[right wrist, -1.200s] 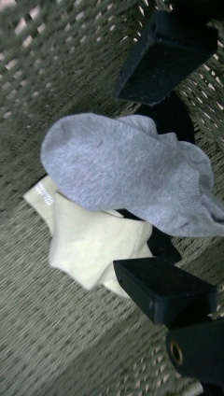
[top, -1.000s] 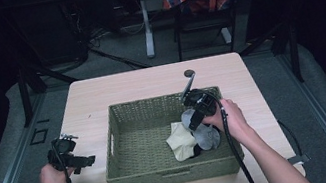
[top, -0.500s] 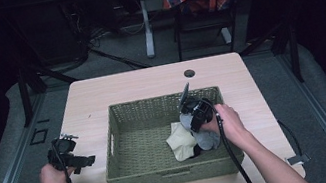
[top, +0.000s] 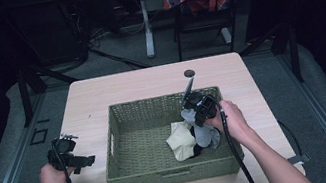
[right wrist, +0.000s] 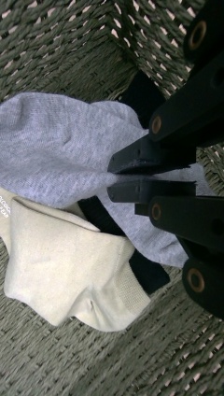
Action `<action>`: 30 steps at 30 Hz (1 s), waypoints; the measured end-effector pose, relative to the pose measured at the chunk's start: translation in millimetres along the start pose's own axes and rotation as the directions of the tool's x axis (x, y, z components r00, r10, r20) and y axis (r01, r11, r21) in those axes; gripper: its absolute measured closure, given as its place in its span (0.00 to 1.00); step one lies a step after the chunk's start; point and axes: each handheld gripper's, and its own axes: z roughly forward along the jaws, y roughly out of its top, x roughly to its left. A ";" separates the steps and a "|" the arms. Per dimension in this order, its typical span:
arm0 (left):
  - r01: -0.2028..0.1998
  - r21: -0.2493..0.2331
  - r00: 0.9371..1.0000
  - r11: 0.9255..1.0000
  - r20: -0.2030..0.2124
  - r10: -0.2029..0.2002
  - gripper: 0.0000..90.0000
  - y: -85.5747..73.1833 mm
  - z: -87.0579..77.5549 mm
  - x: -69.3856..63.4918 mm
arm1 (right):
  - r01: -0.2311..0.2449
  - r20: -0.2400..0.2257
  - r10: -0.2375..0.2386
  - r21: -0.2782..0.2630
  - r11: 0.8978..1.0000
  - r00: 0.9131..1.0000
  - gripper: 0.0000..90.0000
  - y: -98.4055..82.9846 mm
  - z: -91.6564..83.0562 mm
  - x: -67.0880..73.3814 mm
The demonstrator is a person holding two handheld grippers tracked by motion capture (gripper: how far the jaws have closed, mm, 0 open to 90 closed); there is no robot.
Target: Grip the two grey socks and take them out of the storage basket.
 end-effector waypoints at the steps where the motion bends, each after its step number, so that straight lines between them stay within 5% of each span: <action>1: 0.000 0.000 1.000 1.000 0.000 0.000 0.00 0.0 0.0 -0.1 | 0.000 -0.007 0.000 0.002 1.000 1.000 0.95 -0.2 -1.7 -0.6; 21: -0.002 0.005 1.000 1.000 0.002 0.002 0.00 0.2 0.2 0.1 | -0.064 -0.055 0.058 -0.109 0.992 0.997 0.95 -11.9 -43.3 -12.6; 30: -0.003 0.005 1.000 1.000 0.002 0.003 0.00 0.3 0.1 -0.2 | -0.067 -0.059 0.061 -0.115 0.991 0.996 0.95 -14.0 -56.8 -15.2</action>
